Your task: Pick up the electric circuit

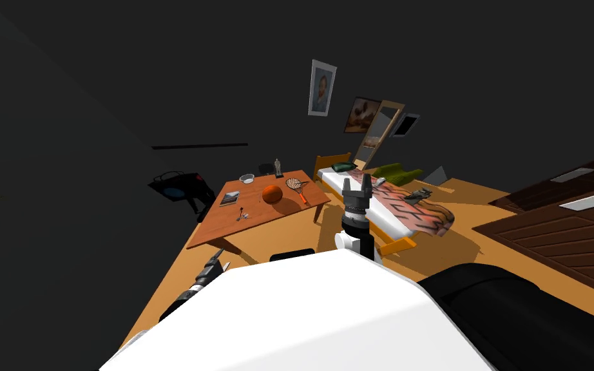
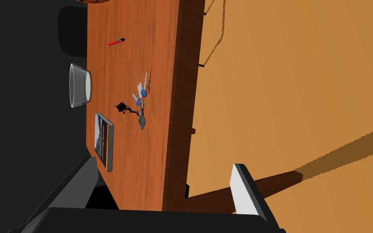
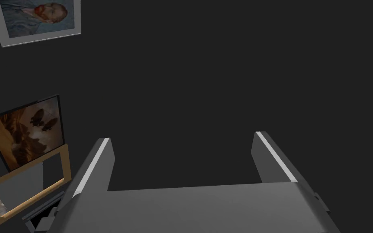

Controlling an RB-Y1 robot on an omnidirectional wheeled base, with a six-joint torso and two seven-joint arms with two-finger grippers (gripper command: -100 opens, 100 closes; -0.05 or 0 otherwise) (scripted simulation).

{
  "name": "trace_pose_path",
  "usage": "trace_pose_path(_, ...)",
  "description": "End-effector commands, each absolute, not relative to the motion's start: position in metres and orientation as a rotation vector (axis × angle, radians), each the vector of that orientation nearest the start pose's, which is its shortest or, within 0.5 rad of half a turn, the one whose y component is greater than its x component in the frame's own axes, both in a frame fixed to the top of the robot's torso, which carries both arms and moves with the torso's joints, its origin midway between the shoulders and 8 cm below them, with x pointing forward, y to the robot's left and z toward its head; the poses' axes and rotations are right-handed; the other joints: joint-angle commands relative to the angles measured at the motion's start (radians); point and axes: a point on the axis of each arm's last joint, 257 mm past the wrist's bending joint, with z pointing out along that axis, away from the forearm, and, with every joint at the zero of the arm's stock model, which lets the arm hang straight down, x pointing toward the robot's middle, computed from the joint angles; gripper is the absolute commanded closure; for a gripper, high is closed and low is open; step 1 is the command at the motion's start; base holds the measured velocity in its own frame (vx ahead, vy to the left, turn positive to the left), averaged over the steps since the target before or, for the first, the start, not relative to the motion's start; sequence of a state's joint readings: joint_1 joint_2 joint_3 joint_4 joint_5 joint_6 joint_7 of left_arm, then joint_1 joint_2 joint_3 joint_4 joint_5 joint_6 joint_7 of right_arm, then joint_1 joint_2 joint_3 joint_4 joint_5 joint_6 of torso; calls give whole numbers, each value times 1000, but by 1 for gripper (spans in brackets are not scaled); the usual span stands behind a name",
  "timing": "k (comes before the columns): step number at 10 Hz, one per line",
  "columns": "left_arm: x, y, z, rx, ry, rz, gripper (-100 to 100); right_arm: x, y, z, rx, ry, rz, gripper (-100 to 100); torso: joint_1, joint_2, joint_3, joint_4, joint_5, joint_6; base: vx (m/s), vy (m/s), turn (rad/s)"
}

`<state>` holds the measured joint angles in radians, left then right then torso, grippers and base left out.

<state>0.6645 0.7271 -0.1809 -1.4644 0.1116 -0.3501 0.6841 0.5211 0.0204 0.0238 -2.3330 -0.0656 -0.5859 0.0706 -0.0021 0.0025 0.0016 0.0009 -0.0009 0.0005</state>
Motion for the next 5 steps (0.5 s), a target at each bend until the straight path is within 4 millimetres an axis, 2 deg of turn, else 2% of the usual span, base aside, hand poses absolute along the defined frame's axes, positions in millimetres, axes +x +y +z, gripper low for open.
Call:
trace_pose_path(1, 223, 444, -439, -1755, 1536, -966, -100, 315, -281, 56, 596, 485, 1314, 0, 0, 0, 0, 0, 0, 0, -4, -45, -144)
trace_pose_path(2, 209, 457, -449, -1783, 1571, -912, -100, 315, -281, 56, 596, 485, 1314, 0, 1, 0, 0, 0, 0, -1, 6, -59, -299)
trace_pose_path(3, 207, 459, -451, -1786, 1572, -904, -100, 315, -281, 56, 596, 485, 1314, 0, 0, -1, 0, 0, 0, 0, 12, -40, -185)
trace_pose_path(4, 199, 468, -457, -1802, 1573, -871, -100, 315, -281, 56, 596, 485, 1314, 0, 1, -1, -1, 0, 0, -1, 9, -13, 2)
trace_pose_path(5, 184, 481, -467, -1826, 1607, -810, -100, 315, -281, 56, 596, 485, 1314, 0, 3, -1, -1, 0, 1, -2, 16, -29, -381)
